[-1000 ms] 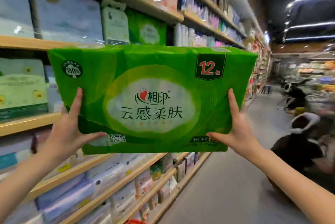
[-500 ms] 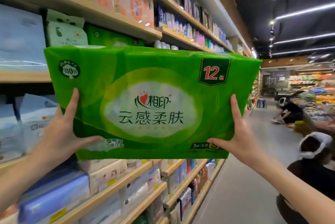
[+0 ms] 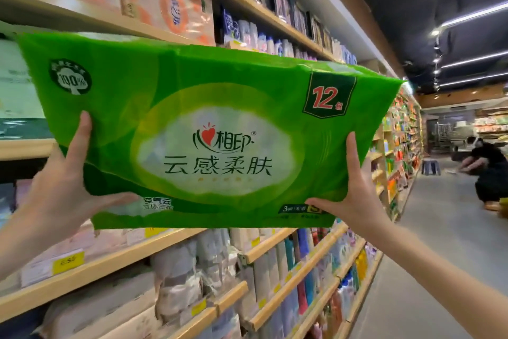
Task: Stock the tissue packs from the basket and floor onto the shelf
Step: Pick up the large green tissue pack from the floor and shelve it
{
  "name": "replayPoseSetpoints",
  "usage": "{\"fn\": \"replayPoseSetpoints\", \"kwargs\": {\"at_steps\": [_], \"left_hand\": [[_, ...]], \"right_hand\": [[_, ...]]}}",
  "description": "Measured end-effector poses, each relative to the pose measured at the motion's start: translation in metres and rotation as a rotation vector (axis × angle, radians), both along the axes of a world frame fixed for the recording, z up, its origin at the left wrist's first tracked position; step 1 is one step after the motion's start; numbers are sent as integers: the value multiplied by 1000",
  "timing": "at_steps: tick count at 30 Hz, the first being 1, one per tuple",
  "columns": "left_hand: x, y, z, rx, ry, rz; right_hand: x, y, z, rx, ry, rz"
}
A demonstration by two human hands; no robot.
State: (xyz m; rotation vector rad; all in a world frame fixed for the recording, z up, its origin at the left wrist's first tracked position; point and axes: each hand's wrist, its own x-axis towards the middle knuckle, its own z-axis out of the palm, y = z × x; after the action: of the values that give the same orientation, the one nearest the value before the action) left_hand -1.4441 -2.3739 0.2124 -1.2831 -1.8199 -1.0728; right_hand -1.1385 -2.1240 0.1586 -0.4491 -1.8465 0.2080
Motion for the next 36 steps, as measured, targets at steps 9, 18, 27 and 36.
{"fn": "replayPoseSetpoints", "kwargs": {"at_steps": [9,18,27,36], "left_hand": [[41,75,19,109,119,237],[40,90,61,152,240,455],[-24,92,100,239,395,568],[-86,108,143,273,474,645]], "right_hand": [[-45,138,26,108,86,205],[-135,196,72,182,132,445],[-238,216,132,297,261,542],[-318,238,181,350,364,583]]}}
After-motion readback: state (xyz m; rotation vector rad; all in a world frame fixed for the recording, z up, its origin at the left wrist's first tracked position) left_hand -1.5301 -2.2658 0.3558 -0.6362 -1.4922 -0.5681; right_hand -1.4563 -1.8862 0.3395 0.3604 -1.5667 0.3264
